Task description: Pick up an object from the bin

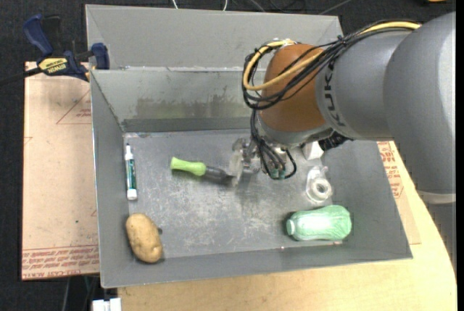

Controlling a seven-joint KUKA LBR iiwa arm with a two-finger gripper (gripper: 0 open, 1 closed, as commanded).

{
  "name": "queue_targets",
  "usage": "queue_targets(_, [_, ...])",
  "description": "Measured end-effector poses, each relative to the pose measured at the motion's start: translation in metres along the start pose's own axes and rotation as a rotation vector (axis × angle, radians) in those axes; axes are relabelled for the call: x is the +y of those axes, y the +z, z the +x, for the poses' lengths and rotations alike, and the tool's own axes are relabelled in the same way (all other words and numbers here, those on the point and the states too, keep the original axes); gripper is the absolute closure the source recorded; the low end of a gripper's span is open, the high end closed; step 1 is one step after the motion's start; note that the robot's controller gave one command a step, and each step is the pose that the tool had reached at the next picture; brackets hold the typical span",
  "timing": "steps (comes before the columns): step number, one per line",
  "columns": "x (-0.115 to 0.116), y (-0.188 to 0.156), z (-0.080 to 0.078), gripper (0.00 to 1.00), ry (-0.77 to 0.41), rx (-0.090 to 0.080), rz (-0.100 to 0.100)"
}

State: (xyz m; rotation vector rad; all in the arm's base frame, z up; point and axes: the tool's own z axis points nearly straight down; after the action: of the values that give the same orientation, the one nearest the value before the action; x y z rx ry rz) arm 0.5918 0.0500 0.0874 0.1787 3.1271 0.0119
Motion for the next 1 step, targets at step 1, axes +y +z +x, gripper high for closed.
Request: queue_targets(1, [-0.0004,-0.0468,-0.0008,1.00,0.000,0.000,0.001])
